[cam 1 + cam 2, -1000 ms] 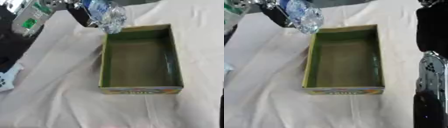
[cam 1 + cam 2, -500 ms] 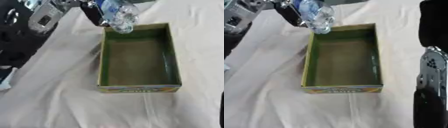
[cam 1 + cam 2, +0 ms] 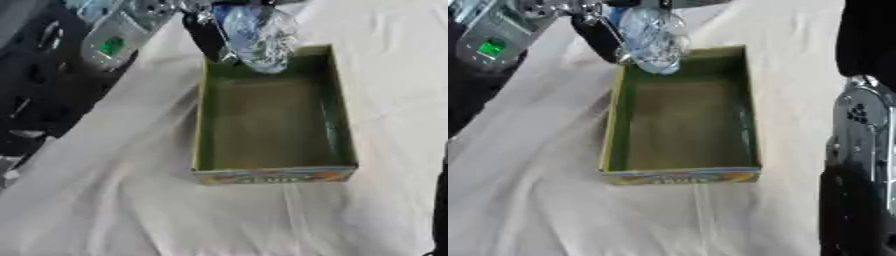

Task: Pick up objects on the table and place them in the box.

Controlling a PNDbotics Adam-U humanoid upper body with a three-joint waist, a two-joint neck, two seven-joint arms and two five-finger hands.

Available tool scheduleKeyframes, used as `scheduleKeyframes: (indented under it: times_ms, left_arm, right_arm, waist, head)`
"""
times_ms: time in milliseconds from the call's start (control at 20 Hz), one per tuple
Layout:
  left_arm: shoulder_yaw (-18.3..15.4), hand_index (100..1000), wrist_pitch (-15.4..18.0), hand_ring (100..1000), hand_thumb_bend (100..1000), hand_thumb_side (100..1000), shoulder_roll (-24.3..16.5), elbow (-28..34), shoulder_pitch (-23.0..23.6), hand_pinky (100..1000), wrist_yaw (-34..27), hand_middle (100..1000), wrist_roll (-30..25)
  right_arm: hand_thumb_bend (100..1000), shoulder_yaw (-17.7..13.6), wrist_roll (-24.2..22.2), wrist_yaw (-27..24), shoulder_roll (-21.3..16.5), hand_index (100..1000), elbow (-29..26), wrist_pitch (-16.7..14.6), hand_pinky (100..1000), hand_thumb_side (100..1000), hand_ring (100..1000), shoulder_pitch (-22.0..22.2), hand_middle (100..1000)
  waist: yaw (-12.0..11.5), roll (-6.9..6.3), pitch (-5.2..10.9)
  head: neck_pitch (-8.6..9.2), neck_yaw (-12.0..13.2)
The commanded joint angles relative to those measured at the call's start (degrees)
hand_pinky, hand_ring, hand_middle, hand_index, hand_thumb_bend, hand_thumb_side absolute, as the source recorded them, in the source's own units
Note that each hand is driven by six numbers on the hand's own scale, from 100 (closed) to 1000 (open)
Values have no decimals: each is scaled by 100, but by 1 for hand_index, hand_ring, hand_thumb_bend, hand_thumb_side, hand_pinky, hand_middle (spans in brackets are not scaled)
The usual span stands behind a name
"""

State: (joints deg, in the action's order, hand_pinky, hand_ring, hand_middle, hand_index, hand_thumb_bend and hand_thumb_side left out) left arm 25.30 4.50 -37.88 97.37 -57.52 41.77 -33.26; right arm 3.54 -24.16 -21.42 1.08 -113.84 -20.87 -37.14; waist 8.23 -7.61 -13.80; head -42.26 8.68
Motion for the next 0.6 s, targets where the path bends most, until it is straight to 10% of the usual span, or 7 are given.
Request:
scheduleKeyframes:
  times_ms: [50, 300, 400, 600]
  left_arm:
    - [-9, 397, -68, 187, 103, 131, 2, 135, -156, 100, -39, 612, -23]
    - [61, 469, -183, 270, 112, 134, 60, 129, -185, 100, -25, 711, -119]
    - [57, 569, -182, 427, 101, 391, 60, 130, -191, 139, -77, 834, -111]
    - [12, 809, -51, 738, 251, 958, 26, 98, -191, 574, -369, 1000, -1]
  right_arm:
    - [100, 11, 48, 46, 59, 898, -76, -13, 668, 1000, 764, -107, 837]
    - [100, -6, 67, 102, 71, 898, -76, -23, 667, 1000, 764, -96, 837]
    - [100, -15, 71, 122, 69, 899, -76, -25, 667, 1000, 764, -88, 837]
    - [100, -28, 80, 155, 63, 900, -76, -22, 667, 1000, 764, -71, 837]
  waist:
    - [6, 45, 161]
    - [20, 55, 158]
    - [16, 55, 153]
    - [-3, 50, 148]
  head:
    - [11, 92]
    - [14, 104]
    - [8, 97]
    - [0, 83]
